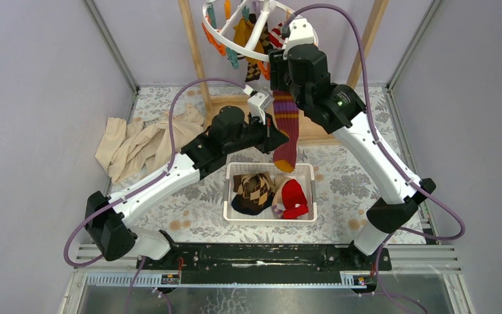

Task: Remove the socks clipped to the hanger
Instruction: Remove the sock from the hanger, then place the sock in the bin.

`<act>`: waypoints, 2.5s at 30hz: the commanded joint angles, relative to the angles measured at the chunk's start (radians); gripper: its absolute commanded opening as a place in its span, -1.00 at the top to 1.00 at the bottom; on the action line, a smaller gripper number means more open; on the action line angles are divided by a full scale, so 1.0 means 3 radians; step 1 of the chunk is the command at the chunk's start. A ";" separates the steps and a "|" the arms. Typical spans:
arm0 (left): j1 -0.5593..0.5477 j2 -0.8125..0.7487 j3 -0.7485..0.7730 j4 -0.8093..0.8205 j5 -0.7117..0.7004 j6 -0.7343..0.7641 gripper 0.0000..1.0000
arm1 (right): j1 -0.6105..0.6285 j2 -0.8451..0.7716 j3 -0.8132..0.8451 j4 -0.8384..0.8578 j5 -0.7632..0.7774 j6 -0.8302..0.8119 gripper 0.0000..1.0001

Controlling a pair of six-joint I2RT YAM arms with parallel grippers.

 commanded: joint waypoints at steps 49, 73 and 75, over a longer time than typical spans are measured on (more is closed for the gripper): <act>-0.0033 -0.0284 -0.0027 -0.0006 0.0173 0.0018 1.00 | 0.0144 -0.0137 -0.0132 0.0332 0.0454 -0.0216 -0.41; -0.0221 -0.0625 -0.0861 -0.0166 0.0281 -0.0508 0.99 | 0.0138 -0.1763 -0.2141 0.0048 0.0250 0.0671 -0.77; -0.0243 -0.0614 -0.0985 -0.0165 0.0214 -0.0540 0.93 | 0.0135 -0.1823 -0.2276 0.0048 0.0183 0.0725 -0.77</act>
